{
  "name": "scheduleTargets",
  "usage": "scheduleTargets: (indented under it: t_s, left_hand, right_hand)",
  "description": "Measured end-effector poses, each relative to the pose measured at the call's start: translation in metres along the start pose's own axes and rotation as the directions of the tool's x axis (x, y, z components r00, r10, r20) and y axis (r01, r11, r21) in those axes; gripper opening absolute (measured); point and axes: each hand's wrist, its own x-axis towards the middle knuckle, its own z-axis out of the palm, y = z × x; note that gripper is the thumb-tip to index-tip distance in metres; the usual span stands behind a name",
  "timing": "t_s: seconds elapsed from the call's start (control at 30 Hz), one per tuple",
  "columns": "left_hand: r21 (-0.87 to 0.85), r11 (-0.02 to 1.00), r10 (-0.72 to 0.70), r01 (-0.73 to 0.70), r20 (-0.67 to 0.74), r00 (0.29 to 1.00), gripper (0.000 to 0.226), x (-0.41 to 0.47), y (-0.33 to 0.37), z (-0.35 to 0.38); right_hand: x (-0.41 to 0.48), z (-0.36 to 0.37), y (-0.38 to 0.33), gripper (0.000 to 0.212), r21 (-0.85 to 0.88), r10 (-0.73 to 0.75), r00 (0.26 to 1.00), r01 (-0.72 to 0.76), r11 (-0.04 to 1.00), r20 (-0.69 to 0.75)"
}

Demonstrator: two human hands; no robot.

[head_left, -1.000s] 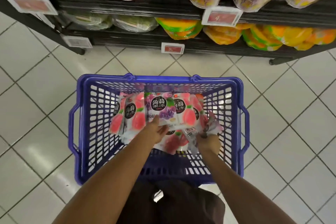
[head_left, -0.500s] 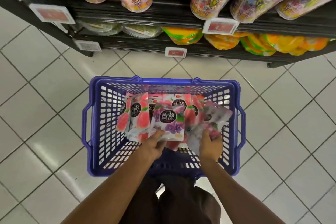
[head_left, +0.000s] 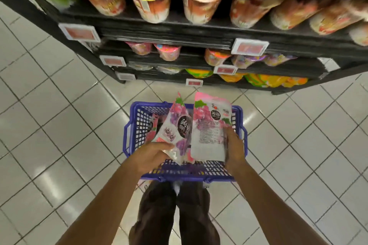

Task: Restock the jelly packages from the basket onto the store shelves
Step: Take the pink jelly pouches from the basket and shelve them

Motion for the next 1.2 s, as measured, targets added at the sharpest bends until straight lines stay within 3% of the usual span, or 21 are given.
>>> scheduleTargets:
  t_s: [0.13,0.2,0.23,0.27,0.3,0.33,0.37,0.4,0.43,0.47,0.5,0.53,0.57,0.63,0.7,0.77,0.83,0.9,1.03,1.1,1.2]
  left_hand:
    - [0.051,0.996,0.070,-0.076,0.111,0.991,0.044,-0.082,0.025,0.052]
    - [0.094,0.995,0.039,-0.046,0.075,0.996,0.052,-0.124,0.035,0.078]
    - [0.246,0.968,0.036,-0.039,0.017,0.999,0.058,-0.146,0.042,0.092]
    - [0.537,0.844,0.058,-0.007,-0.078,0.995,0.063,-0.170,0.050,0.106]
    - [0.810,0.580,0.119,0.090,-0.193,0.974,0.068,-0.193,0.058,0.115]
    - [0.943,0.288,0.283,0.169,-0.252,0.926,0.078,-0.215,0.068,0.125]
    - [0.969,0.205,0.420,0.136,-0.212,0.882,0.091,-0.233,0.077,0.134]
    - [0.979,0.199,0.460,0.036,-0.126,0.879,0.103,-0.251,0.087,0.144]
    - [0.927,0.361,0.423,-0.099,-0.069,0.903,0.115,-0.268,0.095,0.155]
    - [0.737,0.646,0.353,-0.197,-0.060,0.934,0.122,-0.280,0.103,0.166]
    - [0.474,0.853,0.268,-0.219,-0.037,0.963,0.114,-0.289,0.110,0.176]
    - [0.287,0.938,0.197,-0.195,0.023,0.980,0.089,-0.299,0.114,0.188]
    - [0.221,0.960,0.160,-0.172,0.068,0.985,0.065,-0.309,0.118,0.198]
    - [0.238,0.943,0.222,-0.231,0.065,0.973,0.047,-0.323,0.123,0.207]
    - [0.234,0.927,0.290,-0.293,0.048,0.956,0.048,-0.342,0.131,0.212]
    - [0.221,0.905,0.365,-0.364,0.037,0.930,0.052,-0.361,0.142,0.219]
    - [0.243,0.874,0.426,-0.421,0.033,0.904,0.044,-0.383,0.154,0.226]
    - [0.252,0.853,0.468,-0.458,0.022,0.884,0.040,-0.406,0.168,0.234]
    - [0.337,0.721,0.635,-0.606,0.031,0.772,0.042,-0.437,0.189,0.248]
    - [0.374,0.661,0.677,-0.651,0.076,0.732,0.034,-0.451,0.196,0.255]
    - [0.366,0.577,0.738,-0.730,0.149,0.658,0.028,-0.470,0.208,0.265]
  right_hand:
    - [-0.076,0.045,-0.042,0.065,-0.021,-0.050,0.984,0.054,0.998,0.171]
    - [-0.114,0.066,-0.062,0.069,-0.139,-0.134,0.977,0.158,0.978,0.169]
    - [-0.132,0.075,-0.072,0.065,-0.166,-0.170,0.971,0.198,0.966,0.170]
    - [-0.151,0.082,-0.083,0.064,-0.179,-0.218,0.958,0.251,0.951,0.185]
    - [-0.169,0.089,-0.094,0.069,-0.181,-0.275,0.937,0.315,0.932,0.216]
    - [-0.186,0.095,-0.103,0.076,-0.182,-0.318,0.913,0.368,0.912,0.256]
    - [-0.205,0.100,-0.113,0.082,-0.186,-0.349,0.891,0.410,0.893,0.289]
    - [-0.225,0.105,-0.123,0.082,-0.190,-0.369,0.874,0.439,0.878,0.316]
    - [-0.243,0.111,-0.133,0.077,-0.200,-0.381,0.860,0.462,0.864,0.340]
    - [-0.259,0.116,-0.141,0.070,-0.215,-0.389,0.840,0.488,0.846,0.378]
    - [-0.273,0.121,-0.150,0.065,-0.251,-0.398,0.817,0.525,0.813,0.417]
    - [-0.288,0.126,-0.158,0.063,-0.307,-0.416,0.789,0.575,0.758,0.452]
    - [-0.304,0.131,-0.168,0.063,-0.366,-0.437,0.767,0.619,0.694,0.469]
    - [-0.335,0.139,-0.188,0.063,-0.389,-0.481,0.735,0.668,0.634,0.478]
    - [-0.361,0.145,-0.207,0.066,-0.354,-0.496,0.707,0.693,0.628,0.504]
    - [-0.384,0.151,-0.223,0.072,-0.357,-0.497,0.734,0.668,0.654,0.464]
    - [-0.409,0.156,-0.235,0.060,-0.227,-0.505,0.741,0.638,0.736,0.443]
    - [-0.433,0.163,-0.244,0.059,-0.085,-0.476,0.695,0.607,0.790,0.539]
    - [-0.473,0.176,-0.262,0.074,-0.099,-0.386,0.565,0.646,0.757,0.729]
    - [-0.485,0.180,-0.271,0.068,-0.067,-0.406,0.573,0.631,0.773,0.712]
    - [-0.496,0.177,-0.289,0.037,0.143,-0.444,0.548,0.505,0.851,0.709]
